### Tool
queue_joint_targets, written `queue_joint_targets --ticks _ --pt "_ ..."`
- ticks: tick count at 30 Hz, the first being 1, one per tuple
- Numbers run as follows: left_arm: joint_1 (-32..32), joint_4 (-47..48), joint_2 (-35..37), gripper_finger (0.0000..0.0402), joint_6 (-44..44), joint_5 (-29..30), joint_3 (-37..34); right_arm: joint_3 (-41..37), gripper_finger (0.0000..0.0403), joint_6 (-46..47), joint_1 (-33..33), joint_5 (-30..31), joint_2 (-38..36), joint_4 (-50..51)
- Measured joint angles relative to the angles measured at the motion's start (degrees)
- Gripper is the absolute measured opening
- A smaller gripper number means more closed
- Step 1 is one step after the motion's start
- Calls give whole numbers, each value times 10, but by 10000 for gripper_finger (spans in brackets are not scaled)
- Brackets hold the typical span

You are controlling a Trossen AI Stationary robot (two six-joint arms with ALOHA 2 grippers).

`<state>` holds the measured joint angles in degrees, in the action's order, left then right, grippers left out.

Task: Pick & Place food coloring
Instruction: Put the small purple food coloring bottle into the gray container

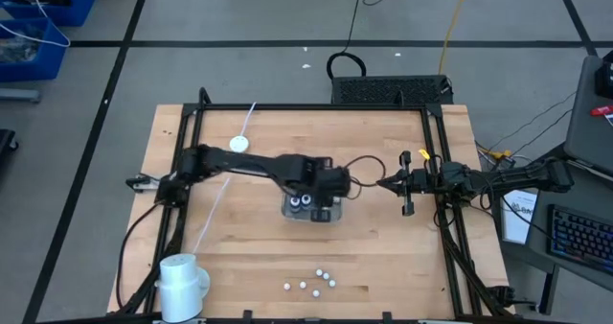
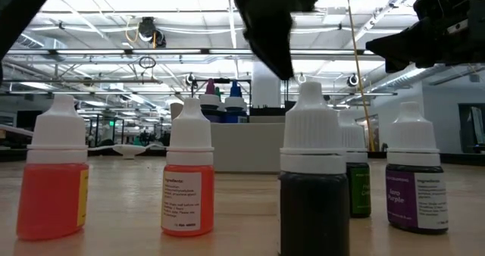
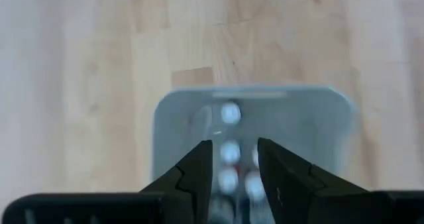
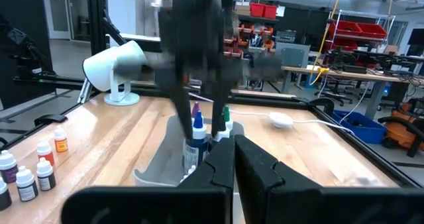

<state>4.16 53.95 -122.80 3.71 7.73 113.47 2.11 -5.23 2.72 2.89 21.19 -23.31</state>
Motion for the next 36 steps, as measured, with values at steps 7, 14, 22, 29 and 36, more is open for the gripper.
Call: queue_joint_targets --ticks 7,14,22,29,36 --pt "35 119 148 109 -55 115 -9 0 4 0 0 0 0 0" --pt "71 -40 394 16 -70 160 -255 0 4 3 0 0 0 0" --pt "72 -345 685 4 -97 99 -690 0 4 14 0 0 3 10" --pt "72 -585 814 4 -71 88 -911 0 4 14 0 0 3 13" --pt "72 -714 833 3 -22 87 -1001 0 4 0 0 2 3 9"
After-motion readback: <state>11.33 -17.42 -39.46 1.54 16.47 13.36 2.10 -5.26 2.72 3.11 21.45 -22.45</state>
